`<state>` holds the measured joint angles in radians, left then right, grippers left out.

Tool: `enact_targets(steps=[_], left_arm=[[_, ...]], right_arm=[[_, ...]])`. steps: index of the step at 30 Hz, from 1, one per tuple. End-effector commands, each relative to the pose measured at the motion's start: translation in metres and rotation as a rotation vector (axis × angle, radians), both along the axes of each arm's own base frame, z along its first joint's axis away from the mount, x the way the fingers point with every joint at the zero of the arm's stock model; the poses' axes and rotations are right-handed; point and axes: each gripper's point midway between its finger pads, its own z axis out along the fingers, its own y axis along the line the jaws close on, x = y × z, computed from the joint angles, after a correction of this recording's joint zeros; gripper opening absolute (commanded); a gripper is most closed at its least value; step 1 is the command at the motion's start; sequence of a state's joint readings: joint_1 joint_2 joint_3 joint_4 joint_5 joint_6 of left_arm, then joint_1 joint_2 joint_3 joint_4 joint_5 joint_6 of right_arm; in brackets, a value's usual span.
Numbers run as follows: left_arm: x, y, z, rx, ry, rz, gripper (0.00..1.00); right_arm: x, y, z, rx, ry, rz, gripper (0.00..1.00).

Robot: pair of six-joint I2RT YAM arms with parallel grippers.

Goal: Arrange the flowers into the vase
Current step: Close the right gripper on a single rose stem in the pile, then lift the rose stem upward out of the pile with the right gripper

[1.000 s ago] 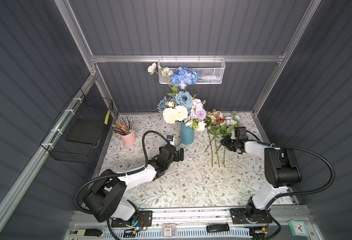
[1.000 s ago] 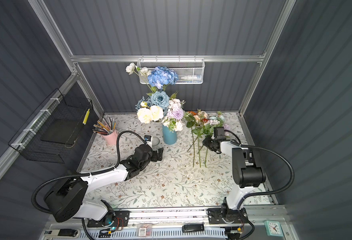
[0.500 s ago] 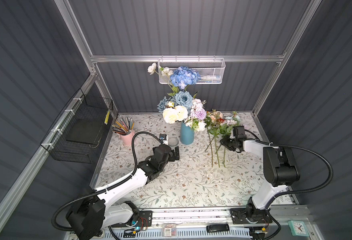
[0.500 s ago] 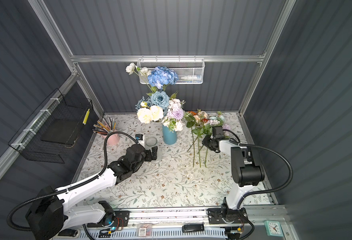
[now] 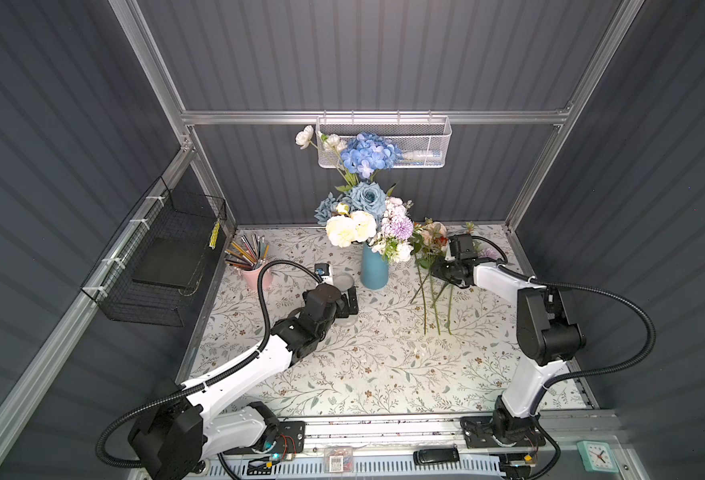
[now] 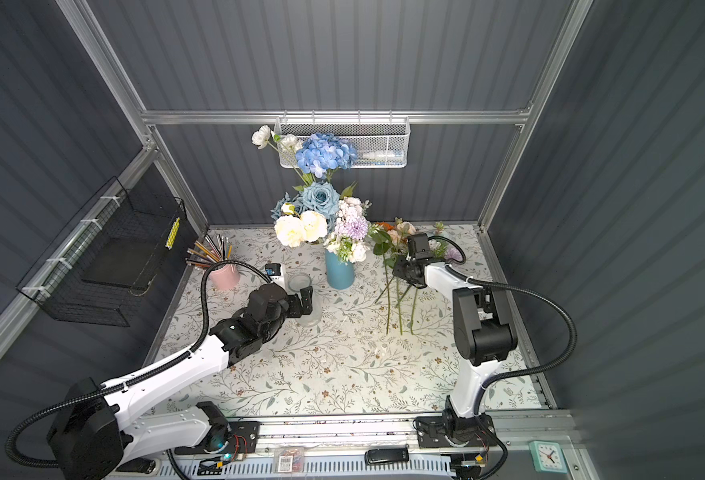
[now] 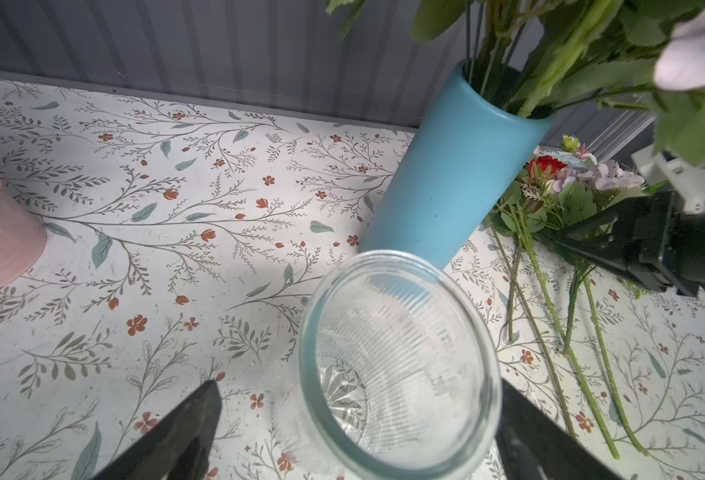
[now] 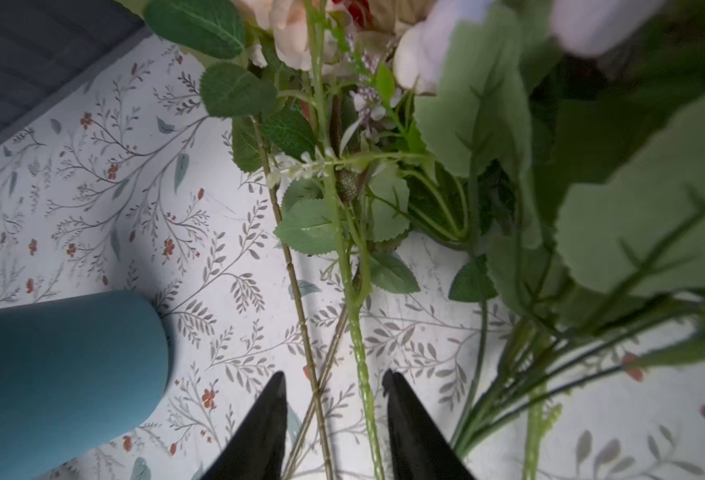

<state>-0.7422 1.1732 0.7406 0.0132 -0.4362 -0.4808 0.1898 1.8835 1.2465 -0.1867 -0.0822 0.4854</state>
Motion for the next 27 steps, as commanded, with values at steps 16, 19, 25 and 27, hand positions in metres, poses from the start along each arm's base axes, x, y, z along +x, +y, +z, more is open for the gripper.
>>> enact_targets(steps=[16, 19, 25, 27], left_arm=[[-0.007, 0.028, 0.056, 0.027, -0.069, 0.034, 1.0], [0.002, 0.036, 0.075, 0.003, -0.103, 0.047, 1.0], [0.022, 0.05, 0.097, -0.068, -0.18, 0.081, 1.0], [0.028, 0.05, 0.103, -0.081, -0.212, 0.087, 1.0]], right_arm=[[-0.007, 0.008, -0.054, -0.01, 0.145, 0.033, 0.16], [-0.008, 0.009, -0.049, -0.003, 0.132, 0.039, 0.0], [-0.017, 0.005, -0.006, 0.045, 0.04, 0.039, 0.0], [-0.023, 0.004, 0.013, 0.078, -0.003, 0.048, 0.0]])
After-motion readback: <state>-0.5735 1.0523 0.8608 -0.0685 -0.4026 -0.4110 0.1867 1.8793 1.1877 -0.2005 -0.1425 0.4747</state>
